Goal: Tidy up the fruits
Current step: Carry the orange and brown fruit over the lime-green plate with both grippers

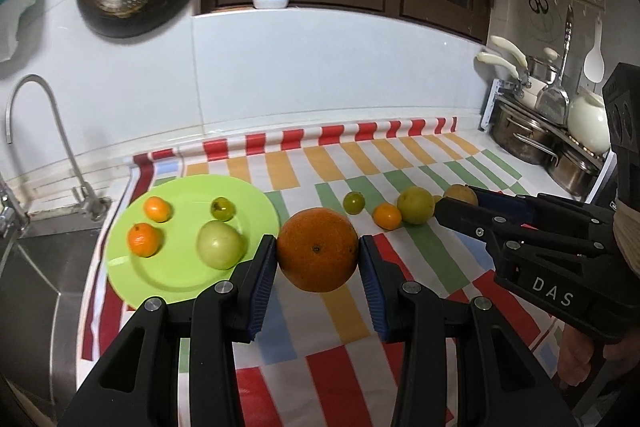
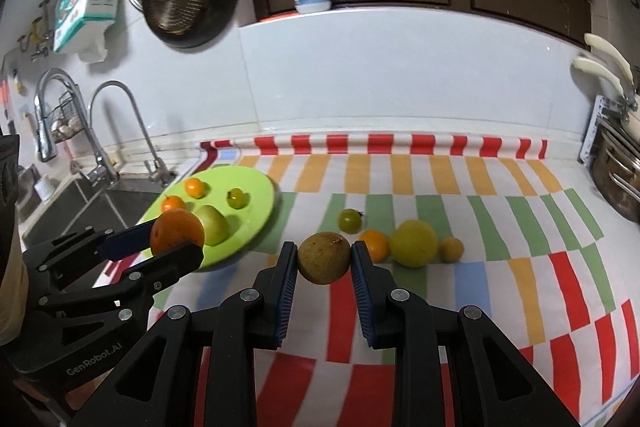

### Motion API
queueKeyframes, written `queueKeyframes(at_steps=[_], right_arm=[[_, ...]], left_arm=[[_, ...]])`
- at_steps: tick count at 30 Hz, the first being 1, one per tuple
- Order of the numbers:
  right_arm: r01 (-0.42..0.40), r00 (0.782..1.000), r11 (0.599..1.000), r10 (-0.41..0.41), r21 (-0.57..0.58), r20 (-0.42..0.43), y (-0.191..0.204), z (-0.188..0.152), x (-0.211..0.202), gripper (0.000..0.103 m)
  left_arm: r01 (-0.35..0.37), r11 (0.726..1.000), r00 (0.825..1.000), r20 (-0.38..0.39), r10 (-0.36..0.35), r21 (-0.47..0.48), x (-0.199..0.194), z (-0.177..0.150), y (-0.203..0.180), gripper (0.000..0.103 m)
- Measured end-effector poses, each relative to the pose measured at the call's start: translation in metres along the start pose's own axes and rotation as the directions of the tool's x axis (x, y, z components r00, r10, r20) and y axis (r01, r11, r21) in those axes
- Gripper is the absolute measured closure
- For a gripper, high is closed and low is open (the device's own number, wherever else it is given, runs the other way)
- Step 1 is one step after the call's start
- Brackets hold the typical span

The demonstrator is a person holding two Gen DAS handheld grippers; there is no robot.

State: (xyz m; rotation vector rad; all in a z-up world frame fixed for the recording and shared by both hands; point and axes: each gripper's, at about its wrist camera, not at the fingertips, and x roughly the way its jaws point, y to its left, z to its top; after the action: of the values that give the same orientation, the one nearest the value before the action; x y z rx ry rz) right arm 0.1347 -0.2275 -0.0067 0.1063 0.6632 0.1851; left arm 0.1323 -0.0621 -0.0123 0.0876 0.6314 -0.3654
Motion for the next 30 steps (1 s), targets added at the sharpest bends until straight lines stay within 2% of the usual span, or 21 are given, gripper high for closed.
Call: queueKeyframes(at_steps=[17,30], right_arm=[[-0.091,0.995,0.993,0.094,-0.079,0.034,0.061,0.009,0.003,0.074],[-0.135,0.989,0.98,0.143,-0.149,0.046,0.09,0.034,0.027,0.074]], left_arm=[[-0.104,0.994,0.994,0.032,0.106,-0.041,-0.035,-0.009,0.051,0.062],[-0.155,0.982,0.987,0.033,0.16,-0.108,-0.026,-0.006,0.085,0.062]])
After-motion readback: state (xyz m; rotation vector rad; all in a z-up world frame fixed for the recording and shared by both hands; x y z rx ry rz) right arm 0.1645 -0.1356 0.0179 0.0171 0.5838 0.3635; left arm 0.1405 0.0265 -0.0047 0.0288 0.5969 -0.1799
